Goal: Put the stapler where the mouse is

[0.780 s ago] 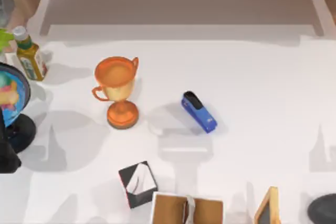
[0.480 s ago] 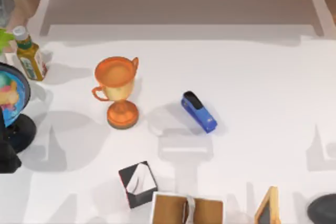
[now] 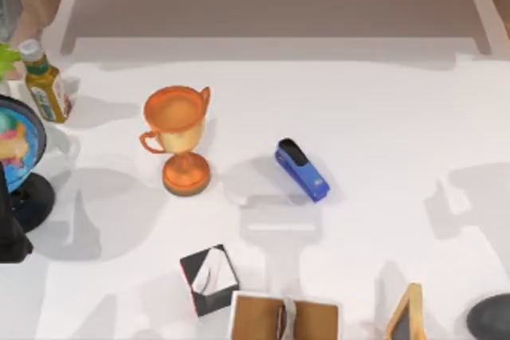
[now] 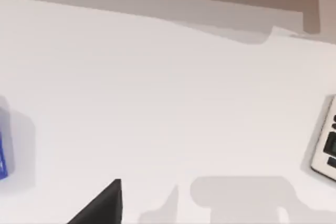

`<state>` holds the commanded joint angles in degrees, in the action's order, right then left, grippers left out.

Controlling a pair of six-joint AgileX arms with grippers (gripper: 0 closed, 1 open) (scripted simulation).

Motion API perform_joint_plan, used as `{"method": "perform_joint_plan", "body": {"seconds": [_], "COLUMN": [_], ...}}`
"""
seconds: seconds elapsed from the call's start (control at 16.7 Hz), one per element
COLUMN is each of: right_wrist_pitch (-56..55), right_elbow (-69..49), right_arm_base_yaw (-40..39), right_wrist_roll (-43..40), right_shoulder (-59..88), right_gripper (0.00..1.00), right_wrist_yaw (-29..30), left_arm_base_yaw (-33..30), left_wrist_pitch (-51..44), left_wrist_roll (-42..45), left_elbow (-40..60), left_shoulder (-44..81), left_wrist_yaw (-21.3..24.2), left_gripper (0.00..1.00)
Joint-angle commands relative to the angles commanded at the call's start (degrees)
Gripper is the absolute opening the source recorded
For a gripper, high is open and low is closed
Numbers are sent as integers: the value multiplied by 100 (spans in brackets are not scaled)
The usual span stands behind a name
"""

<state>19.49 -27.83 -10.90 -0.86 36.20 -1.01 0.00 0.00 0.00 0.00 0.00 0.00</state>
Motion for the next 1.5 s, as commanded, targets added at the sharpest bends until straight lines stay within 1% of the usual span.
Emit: {"method": "perform_joint_plan", "body": {"seconds": [0.24, 0.6, 0.9, 1.08, 1.2, 1.32, 1.5], "right_wrist_pitch": [1461, 3678, 4878, 5219, 5319, 5357, 5362], "right_elbow": [-1799, -4833, -7274, -8445, -8974, -9273, -9336], "right_arm_base_yaw": [-628, -1517, -2041, -2256, -2348, -2399, -2410], "right_wrist_roll": [-98, -168, -62, 22, 73, 108, 116], "right_shoulder": [2412, 6089, 8518, 9499, 9911, 10140, 10187], "right_gripper": [100, 100, 100, 100, 100, 100, 100], "right_wrist_yaw": [100, 290, 307, 230, 173, 132, 122], "left_arm_base_yaw": [0, 0, 0, 0, 0, 0, 0], "left_wrist_pitch": [0, 0, 0, 0, 0, 0, 0], "left_wrist_roll": [0, 0, 0, 0, 0, 0, 0], "left_elbow": [0, 0, 0, 0, 0, 0, 0], "left_shoulder": [0, 0, 0, 0, 0, 0, 0], "left_wrist_yaw": [0, 0, 0, 0, 0, 0, 0], "left_gripper": [100, 100, 100, 100, 100, 100, 100]}}
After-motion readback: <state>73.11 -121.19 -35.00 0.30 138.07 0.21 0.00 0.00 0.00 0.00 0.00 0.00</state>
